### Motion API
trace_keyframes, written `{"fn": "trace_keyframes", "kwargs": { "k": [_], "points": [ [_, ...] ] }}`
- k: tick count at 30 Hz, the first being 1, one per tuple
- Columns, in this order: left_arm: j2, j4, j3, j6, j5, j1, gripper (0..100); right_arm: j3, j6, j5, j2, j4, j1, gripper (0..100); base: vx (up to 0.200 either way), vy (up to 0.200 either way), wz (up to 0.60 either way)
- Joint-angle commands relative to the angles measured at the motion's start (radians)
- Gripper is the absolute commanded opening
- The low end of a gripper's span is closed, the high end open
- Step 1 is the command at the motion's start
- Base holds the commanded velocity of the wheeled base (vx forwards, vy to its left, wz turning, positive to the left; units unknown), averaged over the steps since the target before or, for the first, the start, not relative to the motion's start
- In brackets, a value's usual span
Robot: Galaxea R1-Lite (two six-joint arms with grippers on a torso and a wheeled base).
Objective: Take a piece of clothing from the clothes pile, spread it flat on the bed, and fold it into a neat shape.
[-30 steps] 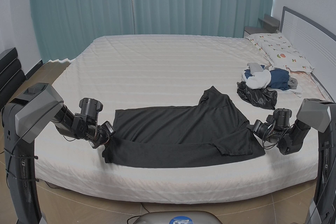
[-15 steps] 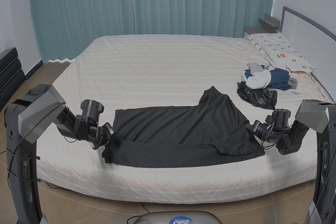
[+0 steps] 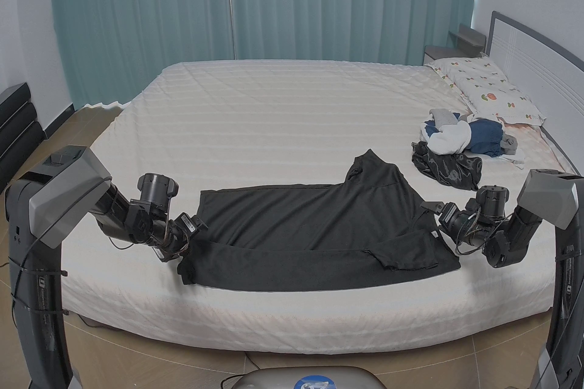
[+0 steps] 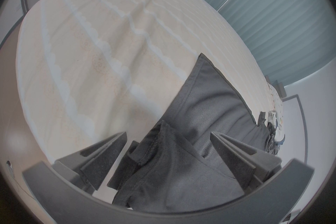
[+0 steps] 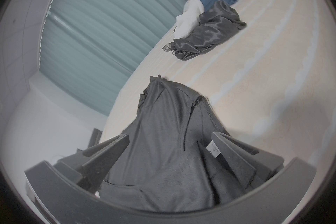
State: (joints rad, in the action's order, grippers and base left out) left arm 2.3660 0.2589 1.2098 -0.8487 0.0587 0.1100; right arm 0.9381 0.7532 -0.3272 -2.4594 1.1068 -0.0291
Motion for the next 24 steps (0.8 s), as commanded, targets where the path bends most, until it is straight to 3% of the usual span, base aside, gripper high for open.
{"fn": "trace_keyframes", "kwargs": {
  "k": [1, 7, 11, 19, 24],
  "points": [
    [-0.090, 0.005, -0.062, -0.026, 0.067, -0.056, 100, -0.018, 0.112, -0.003, 0.049, 0.010, -0.005, 100, 0.000, 0.000, 0.00],
    [-0.126, 0.010, -0.090, -0.070, 0.162, -0.082, 100, -0.021, 0.216, -0.004, -0.015, 0.071, -0.020, 100, 0.000, 0.000, 0.00],
    [-0.120, 0.010, -0.090, -0.073, 0.164, -0.085, 100, -0.048, 0.213, -0.010, -0.052, 0.192, -0.025, 100, 0.200, 0.000, 0.00],
    [-0.119, 0.010, -0.093, -0.078, 0.165, -0.087, 100, -0.058, 0.218, -0.015, -0.052, 0.208, -0.026, 100, 0.200, 0.000, 0.00],
    [-0.120, 0.010, -0.090, -0.095, 0.165, -0.089, 100, -0.064, 0.218, -0.016, -0.050, 0.209, -0.026, 100, 0.000, 0.000, 0.00]
  ]
}}
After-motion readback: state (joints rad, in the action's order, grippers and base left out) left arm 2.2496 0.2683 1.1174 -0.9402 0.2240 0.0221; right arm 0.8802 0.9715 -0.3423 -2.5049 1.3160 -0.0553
